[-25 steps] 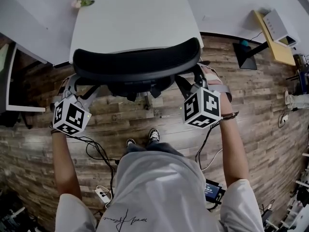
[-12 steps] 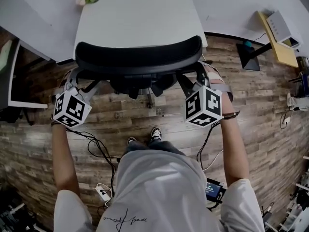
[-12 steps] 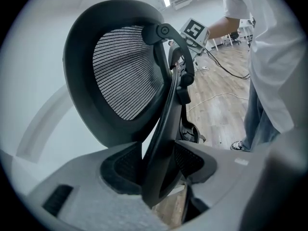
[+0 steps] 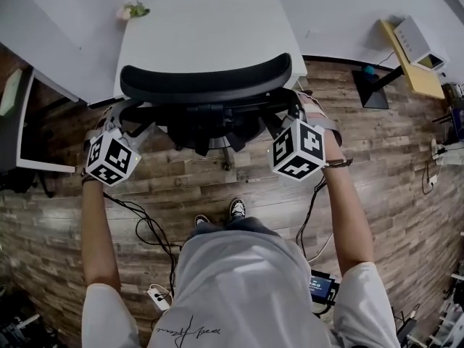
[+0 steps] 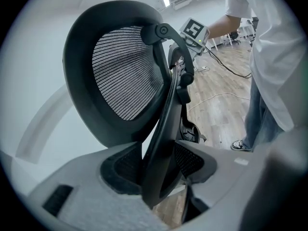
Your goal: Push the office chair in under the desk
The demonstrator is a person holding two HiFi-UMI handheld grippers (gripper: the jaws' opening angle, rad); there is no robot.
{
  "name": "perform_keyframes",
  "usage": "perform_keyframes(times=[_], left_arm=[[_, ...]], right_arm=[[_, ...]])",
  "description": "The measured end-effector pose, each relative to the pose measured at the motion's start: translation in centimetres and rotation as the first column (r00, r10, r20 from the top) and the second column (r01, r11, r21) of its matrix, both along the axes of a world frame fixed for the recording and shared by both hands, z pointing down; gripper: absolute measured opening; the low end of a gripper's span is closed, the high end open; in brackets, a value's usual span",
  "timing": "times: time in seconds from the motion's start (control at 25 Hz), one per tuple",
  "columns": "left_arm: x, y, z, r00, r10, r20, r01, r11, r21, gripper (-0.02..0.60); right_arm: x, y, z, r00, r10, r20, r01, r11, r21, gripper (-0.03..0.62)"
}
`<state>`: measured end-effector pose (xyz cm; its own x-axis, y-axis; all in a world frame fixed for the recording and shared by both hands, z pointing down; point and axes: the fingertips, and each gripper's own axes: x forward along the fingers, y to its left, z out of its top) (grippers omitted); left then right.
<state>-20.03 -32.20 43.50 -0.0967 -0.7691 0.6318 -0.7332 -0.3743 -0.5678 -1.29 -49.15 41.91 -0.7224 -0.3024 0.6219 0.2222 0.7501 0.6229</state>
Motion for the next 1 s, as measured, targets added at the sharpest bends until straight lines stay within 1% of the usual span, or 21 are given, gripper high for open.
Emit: perform_keyframes(times=[0.32,0.6,0.72,0.88,1.0], left_arm=[[-0.2,-0.5,0.2,1.0,0.008,-0.001,-0.008,1.0,-0.002,0.218],[0.4,-0.3,0.4,1.0,0.01,0.012,-0.01,1.0,0.013,0.219],[0.9,0.1,0.5,1.0,-0.003,0.016,0.002,1.0,0.009,0.219],[1.9,0.5,0.5,0.999,-0.019,0.042,0.019,1.0,0.003,0.215],[1.9,0.4,0.2,0.999,-0.026,0.037,0.025,0.999,0.02,0.215]], right_arm=[[0.0,-0.6,0.2,1.0,-0.016,0.001,0.016,1.0,-0.022,0.192],[0.5,-0.4,0.2,1.0,-0.017,0.016,0.017,1.0,-0.018,0.192],[0.9,-0.1,0.2,1.0,-0.008,0.024,0.009,0.999,-0.042,0.192],[1.6,0.1,-0.2,0.999,0.018,0.049,-0.014,0.997,-0.081,0.199],[1.6,0.3,-0.7,0.997,0.03,0.076,-0.022,0.995,-0.099,0.198]])
